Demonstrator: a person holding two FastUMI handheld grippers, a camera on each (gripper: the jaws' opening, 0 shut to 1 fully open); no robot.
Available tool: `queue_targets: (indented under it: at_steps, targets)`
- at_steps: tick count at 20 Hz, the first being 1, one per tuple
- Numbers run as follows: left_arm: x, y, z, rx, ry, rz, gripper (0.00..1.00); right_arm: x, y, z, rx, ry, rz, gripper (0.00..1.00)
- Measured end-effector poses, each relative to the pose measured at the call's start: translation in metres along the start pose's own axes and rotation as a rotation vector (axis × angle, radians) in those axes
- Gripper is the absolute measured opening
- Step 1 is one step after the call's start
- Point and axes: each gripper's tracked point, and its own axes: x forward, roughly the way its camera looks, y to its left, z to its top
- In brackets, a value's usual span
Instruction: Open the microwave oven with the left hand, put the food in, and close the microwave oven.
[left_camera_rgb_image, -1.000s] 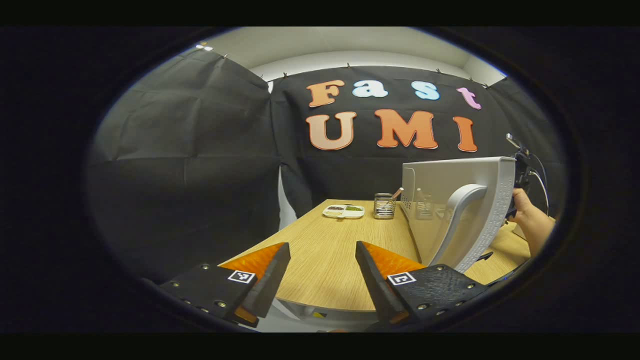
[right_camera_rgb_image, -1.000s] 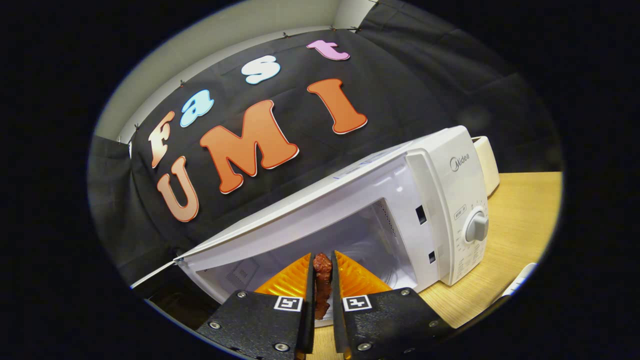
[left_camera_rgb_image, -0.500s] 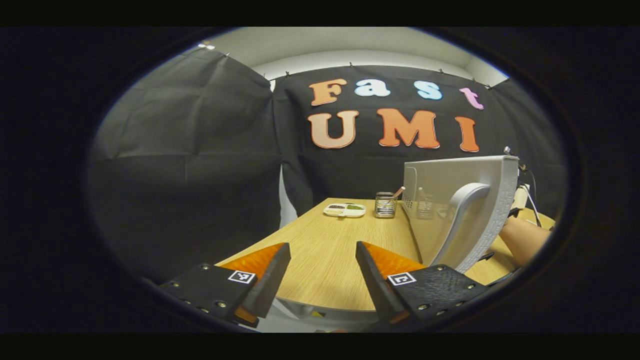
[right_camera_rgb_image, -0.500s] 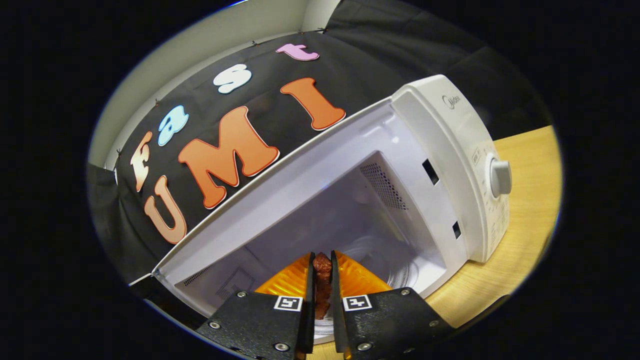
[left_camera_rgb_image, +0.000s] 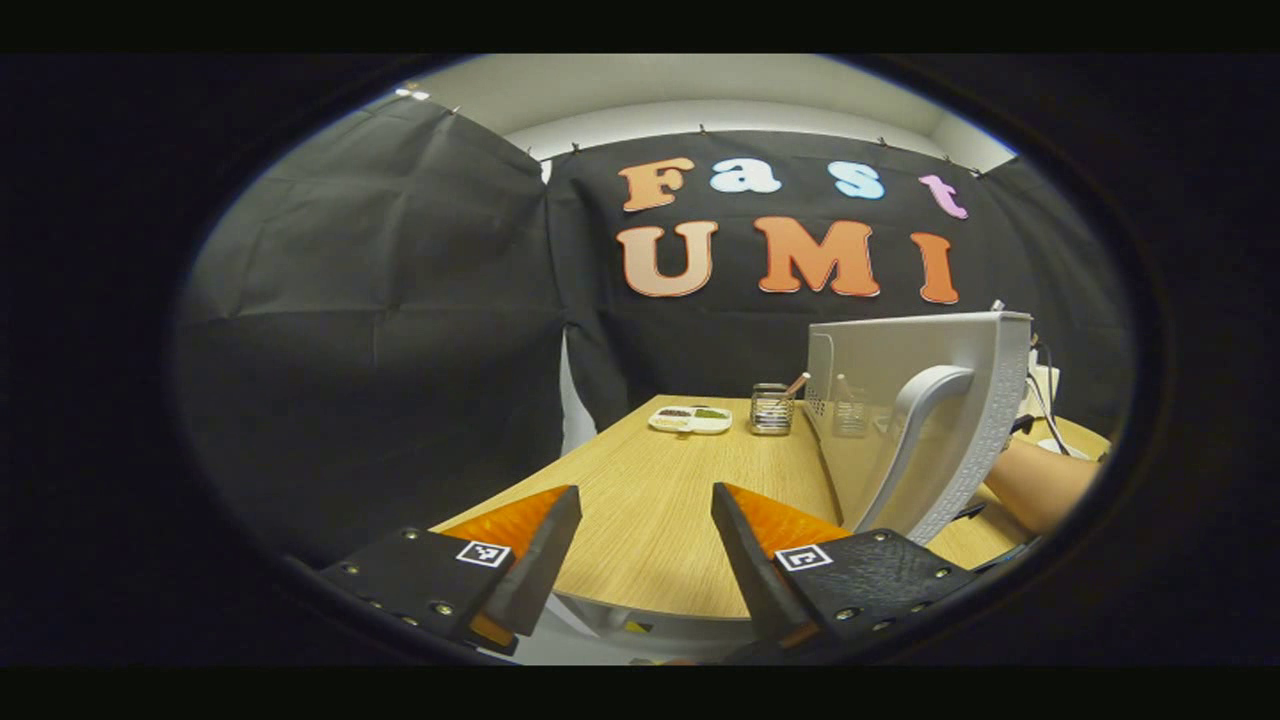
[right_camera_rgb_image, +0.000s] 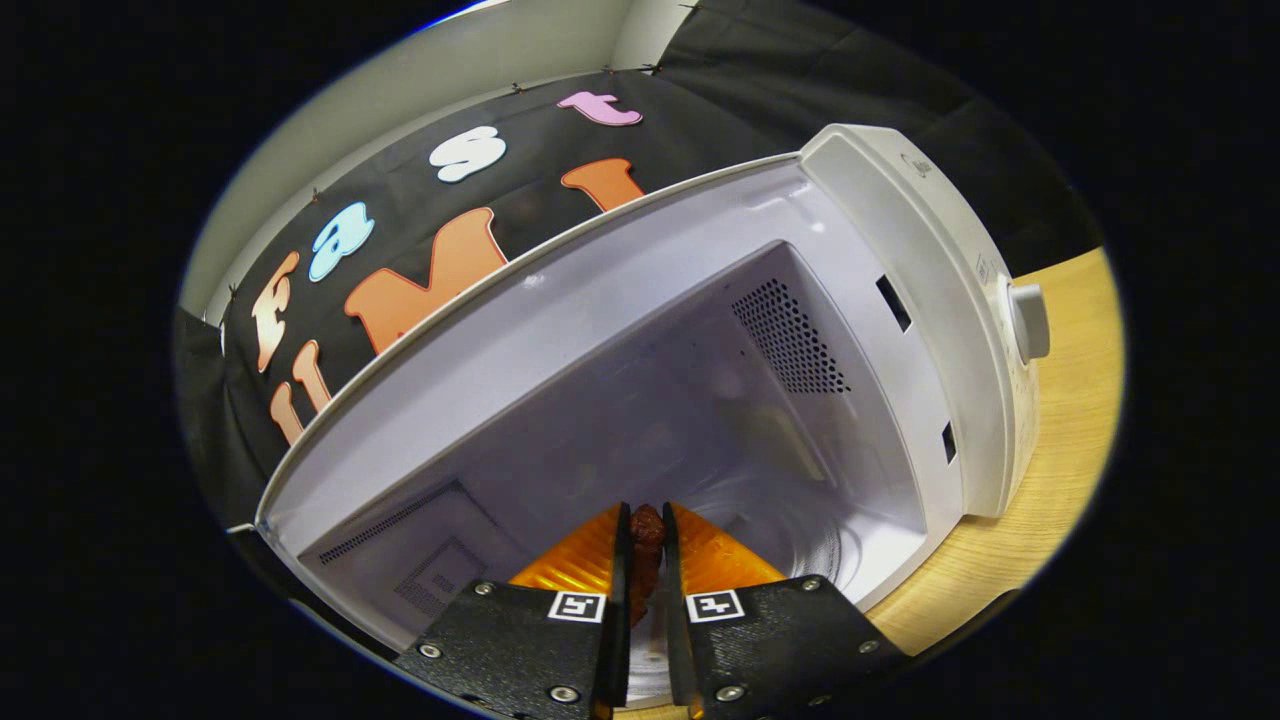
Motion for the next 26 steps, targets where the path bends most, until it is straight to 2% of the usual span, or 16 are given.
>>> queue_targets:
  at_steps: [3, 5, 9, 11, 12, 14, 17, 21, 26]
  targets:
    - [-0.003, 0.0, 0.004, 0.013, -0.008, 0.007, 0.82, -0.002, 0.0, 0.003, -0.106, -0.013, -0.004, 0.2]
    - [-0.004, -0.005, 0.007, 0.016, -0.018, -0.001, 0.8, -0.001, -0.011, 0.002, -0.189, -0.014, -0.042, 0.25]
    - [-0.006, -0.013, 0.013, 0.027, -0.032, -0.014, 0.82, 0.001, -0.036, -0.012, -0.284, 0.06, -0.089, 0.35]
    - [-0.006, -0.017, 0.012, 0.037, -0.026, -0.024, 0.82, -0.003, -0.039, 0.0, -0.317, 0.044, -0.086, 0.37]
    - [-0.006, -0.021, 0.012, 0.039, -0.023, -0.033, 0.78, -0.006, -0.038, 0.011, -0.339, 0.021, -0.079, 0.39]
    - [-0.003, -0.03, 0.01, 0.036, -0.012, -0.053, 0.82, -0.016, -0.031, 0.021, -0.381, 0.007, -0.049, 0.45]
    - [0.003, -0.048, 0.013, 0.029, -0.008, -0.092, 0.82, -0.04, -0.029, 0.027, -0.442, 0.028, 0.008, 0.53]
    - [0.009, -0.066, 0.007, 0.025, 0.005, -0.129, 0.8, -0.082, -0.023, 0.048, -0.443, 0.029, 0.118, 0.62]
    - [0.005, -0.089, -0.001, -0.044, 0.034, -0.17, 0.8, -0.135, -0.024, 0.088, -0.532, 0.032, 0.237, 0.78]
